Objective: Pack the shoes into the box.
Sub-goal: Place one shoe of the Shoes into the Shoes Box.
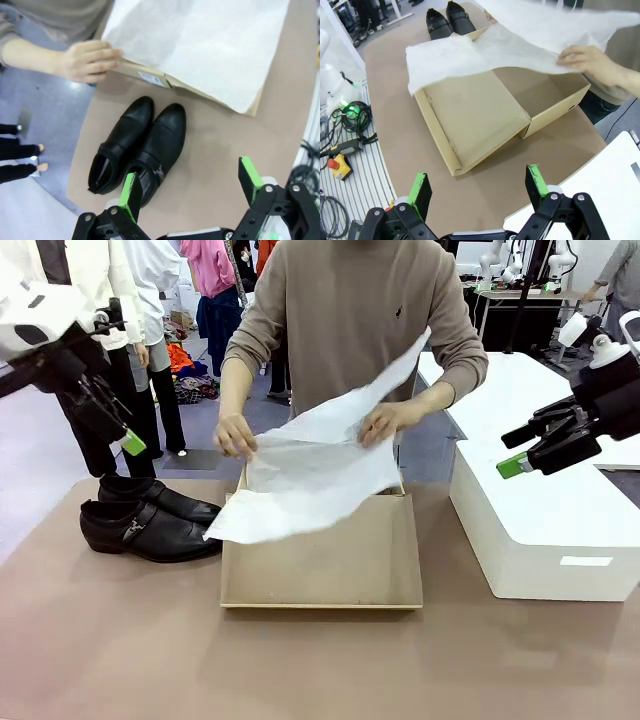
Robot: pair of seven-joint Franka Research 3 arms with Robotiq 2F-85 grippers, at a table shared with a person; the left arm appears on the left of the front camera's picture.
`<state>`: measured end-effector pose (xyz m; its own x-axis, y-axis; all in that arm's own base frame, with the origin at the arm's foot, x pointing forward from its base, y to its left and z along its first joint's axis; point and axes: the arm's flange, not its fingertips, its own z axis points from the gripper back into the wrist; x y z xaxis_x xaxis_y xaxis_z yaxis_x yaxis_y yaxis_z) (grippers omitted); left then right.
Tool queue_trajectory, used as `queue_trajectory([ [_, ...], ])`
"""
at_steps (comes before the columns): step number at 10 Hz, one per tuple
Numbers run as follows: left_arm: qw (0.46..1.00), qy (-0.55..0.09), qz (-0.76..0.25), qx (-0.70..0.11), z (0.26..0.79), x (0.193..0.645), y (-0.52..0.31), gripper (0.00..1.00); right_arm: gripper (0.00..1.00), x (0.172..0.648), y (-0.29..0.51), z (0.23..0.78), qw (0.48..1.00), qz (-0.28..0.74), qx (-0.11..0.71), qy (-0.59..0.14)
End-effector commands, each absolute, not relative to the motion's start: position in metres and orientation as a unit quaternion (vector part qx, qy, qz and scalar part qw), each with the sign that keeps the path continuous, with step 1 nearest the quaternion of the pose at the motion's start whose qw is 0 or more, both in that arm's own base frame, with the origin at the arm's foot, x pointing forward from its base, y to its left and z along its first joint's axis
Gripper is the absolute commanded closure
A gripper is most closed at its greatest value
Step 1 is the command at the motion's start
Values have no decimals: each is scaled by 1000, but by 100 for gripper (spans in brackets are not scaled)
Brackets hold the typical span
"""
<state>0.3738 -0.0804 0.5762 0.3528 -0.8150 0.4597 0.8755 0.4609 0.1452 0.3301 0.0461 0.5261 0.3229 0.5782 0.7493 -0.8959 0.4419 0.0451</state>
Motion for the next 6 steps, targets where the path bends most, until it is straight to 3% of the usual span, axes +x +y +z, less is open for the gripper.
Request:
queue_trajectory([
  [1,802,-193,-564,-36,586,396,-72,0,0,334,45,525,766,482,242,-348],
  [6,755,-141,-640,-10,586,433,-40,0,0,334,45,525,766,482,242,-348],
])
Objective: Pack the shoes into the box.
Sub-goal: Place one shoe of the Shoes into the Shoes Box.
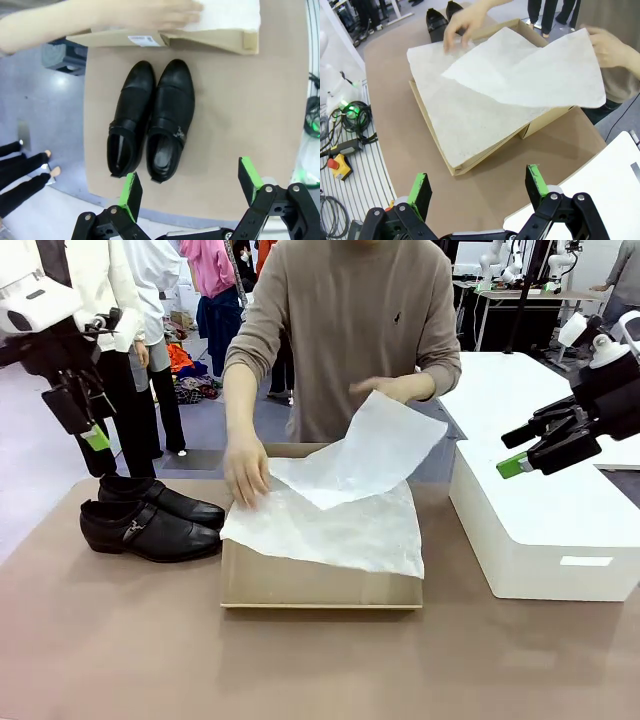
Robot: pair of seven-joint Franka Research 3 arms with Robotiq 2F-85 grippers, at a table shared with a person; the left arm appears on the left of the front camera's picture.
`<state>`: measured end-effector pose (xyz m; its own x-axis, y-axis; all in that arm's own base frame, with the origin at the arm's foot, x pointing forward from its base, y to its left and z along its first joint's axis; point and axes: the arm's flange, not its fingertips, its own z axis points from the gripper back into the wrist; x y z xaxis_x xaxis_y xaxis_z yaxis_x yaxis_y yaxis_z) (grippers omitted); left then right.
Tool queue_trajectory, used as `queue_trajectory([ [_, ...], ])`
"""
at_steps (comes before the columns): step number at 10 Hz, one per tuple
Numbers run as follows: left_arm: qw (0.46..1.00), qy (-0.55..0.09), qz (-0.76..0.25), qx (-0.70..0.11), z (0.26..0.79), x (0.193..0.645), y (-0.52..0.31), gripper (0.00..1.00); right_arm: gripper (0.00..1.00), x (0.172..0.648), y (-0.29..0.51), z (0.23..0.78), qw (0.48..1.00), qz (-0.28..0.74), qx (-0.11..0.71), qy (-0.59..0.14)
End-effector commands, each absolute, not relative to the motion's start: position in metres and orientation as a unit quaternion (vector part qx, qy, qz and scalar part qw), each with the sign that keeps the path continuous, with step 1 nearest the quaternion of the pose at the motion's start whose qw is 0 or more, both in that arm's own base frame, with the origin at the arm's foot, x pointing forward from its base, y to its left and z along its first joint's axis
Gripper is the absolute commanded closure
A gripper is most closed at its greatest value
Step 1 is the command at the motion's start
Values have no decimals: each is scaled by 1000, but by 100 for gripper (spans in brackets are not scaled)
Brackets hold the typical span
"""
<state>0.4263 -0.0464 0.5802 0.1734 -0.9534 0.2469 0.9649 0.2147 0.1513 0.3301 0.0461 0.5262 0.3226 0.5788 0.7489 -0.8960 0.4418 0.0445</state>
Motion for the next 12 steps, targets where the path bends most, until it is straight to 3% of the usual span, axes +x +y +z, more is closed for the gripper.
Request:
queue_trajectory([
  [1,749,-144,-647,-3,580,443,-34,0,0,334,45,525,766,482,242,-348],
  [4,738,-115,-664,-22,560,462,-21,0,0,334,45,525,766,482,242,-348],
  [12,743,-116,-659,-8,557,458,-25,0,0,334,45,525,766,482,242,-348],
])
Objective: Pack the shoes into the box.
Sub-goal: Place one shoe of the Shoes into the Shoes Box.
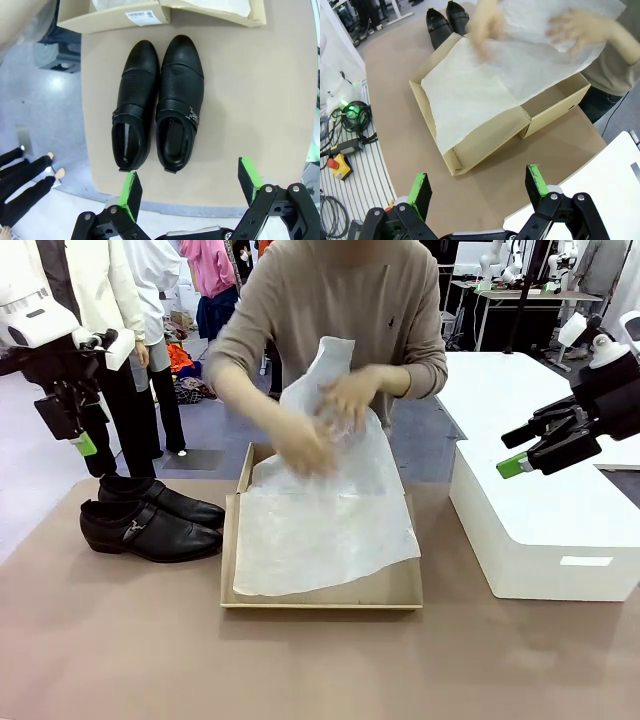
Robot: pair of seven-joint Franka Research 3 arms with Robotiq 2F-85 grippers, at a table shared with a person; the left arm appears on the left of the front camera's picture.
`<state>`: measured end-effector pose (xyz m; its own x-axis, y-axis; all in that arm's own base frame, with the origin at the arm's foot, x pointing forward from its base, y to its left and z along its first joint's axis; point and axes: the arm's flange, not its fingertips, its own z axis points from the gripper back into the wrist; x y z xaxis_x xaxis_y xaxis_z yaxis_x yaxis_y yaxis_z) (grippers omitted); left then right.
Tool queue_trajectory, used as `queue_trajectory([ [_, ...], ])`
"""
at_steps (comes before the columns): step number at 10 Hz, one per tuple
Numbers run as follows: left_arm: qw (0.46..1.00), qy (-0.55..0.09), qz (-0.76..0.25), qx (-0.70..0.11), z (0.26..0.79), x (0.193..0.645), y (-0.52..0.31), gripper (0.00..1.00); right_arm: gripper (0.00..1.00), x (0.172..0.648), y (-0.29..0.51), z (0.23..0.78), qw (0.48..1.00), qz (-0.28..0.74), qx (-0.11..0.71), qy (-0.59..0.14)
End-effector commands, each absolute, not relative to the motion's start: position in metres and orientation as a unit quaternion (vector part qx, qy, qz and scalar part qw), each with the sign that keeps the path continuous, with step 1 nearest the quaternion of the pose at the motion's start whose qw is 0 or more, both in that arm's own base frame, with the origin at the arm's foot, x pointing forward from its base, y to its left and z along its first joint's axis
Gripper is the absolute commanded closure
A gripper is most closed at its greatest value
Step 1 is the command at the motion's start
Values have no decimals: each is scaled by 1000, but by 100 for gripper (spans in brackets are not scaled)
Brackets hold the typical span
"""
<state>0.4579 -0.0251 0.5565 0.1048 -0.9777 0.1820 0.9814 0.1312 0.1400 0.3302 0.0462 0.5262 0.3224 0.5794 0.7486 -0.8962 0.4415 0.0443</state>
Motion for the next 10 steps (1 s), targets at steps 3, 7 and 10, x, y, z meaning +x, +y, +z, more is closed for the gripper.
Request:
queue_trajectory([
  [3,723,-105,-683,15,546,490,-23,0,0,334,45,525,766,482,242,-348],
  [7,727,-62,-684,18,528,542,-12,0,0,334,45,525,766,482,242,-348],
  [10,727,-58,-683,26,504,567,-2,0,0,334,45,525,766,482,242,-348],
])
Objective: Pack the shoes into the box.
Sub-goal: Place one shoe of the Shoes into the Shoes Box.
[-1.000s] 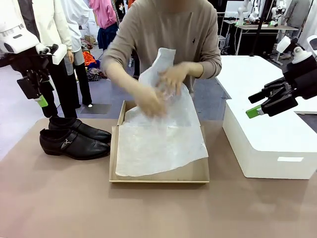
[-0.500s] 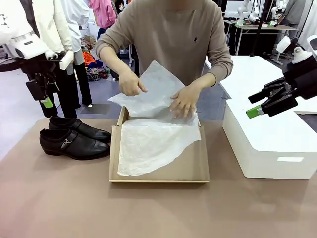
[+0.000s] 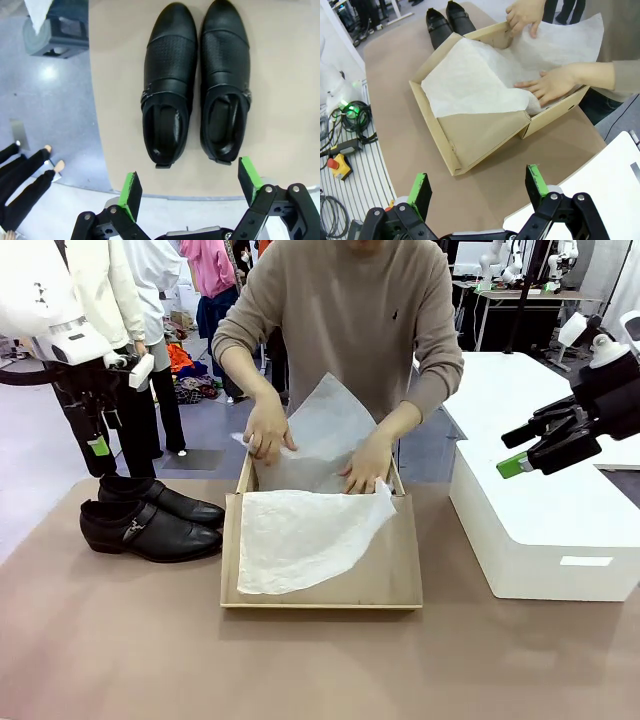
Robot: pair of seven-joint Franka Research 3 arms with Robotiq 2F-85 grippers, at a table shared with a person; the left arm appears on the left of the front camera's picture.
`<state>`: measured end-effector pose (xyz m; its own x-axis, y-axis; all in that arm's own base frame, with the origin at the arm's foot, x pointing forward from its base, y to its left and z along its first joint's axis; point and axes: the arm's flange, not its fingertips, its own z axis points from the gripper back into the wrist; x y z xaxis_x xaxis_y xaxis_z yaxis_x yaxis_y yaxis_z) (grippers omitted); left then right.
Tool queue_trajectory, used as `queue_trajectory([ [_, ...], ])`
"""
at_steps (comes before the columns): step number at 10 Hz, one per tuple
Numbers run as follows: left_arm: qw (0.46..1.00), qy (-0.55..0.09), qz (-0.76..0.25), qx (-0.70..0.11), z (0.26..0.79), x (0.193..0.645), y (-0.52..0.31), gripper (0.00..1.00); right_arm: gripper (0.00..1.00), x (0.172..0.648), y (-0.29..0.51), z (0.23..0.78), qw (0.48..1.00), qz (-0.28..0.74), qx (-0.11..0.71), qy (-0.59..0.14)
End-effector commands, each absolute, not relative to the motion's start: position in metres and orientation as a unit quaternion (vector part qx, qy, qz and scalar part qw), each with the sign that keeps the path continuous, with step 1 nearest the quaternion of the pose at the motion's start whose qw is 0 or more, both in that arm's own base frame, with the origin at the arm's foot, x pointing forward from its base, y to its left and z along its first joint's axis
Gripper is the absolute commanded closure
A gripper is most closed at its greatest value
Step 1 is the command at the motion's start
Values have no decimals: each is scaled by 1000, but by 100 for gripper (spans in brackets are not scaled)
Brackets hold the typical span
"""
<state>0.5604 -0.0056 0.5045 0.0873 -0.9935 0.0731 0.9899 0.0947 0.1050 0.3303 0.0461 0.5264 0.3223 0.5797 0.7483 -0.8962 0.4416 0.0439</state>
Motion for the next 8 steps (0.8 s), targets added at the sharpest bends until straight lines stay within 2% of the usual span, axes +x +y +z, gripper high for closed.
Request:
queue_trajectory([
  [1,723,-57,-688,31,496,572,1,0,0,334,45,525,766,482,242,-348],
  [8,731,-57,-679,22,483,576,1,0,0,334,45,525,766,482,242,-348],
])
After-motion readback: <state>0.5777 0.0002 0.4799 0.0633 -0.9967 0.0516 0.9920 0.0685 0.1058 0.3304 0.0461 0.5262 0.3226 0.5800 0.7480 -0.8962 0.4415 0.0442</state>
